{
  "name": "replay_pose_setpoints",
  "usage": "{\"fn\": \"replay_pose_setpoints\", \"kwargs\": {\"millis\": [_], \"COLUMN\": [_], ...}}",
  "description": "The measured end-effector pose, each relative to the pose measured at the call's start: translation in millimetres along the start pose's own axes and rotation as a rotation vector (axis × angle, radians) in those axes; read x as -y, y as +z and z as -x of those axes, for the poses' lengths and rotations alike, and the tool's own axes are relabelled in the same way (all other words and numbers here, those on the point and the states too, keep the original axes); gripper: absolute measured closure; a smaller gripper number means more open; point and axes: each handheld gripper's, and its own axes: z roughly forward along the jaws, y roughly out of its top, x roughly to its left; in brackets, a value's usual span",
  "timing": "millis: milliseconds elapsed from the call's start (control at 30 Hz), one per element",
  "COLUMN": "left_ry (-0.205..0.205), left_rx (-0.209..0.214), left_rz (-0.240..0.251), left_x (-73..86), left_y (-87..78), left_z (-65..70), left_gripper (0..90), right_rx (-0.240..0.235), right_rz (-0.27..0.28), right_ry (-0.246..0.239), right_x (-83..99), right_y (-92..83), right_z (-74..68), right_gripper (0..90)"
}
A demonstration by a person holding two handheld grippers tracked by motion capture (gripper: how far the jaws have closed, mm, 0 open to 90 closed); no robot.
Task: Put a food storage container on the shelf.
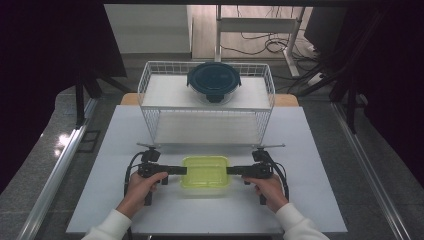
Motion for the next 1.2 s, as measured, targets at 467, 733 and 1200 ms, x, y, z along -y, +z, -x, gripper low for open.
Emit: {"fn": "replay_pose_setpoints", "kwargs": {"millis": [467,733,1200], "left_ry": [-0.092,-0.069,0.020], "left_rx": [0.088,0.082,0.097], "left_rz": [-0.021,-0.003,0.064], "left_x": [4.2,6.0,3.1], "left_y": [6.1,1.3,-15.7], "left_z": [-6.3,2.6,30.5], "left_gripper": [76.7,80.7,81.2], "right_rx": [-0.059,-0.054,-0.044], "right_rz": [-0.028,-0.009,0.072], "right_ry": [0.059,0.044,-0.071], "right_x": [4.2,4.4,-0.1], "right_y": [6.9,-0.9,-28.9], "right_z": [0.8,-5.1,-27.6], "right_gripper": [74.6,78.1,78.3]}}
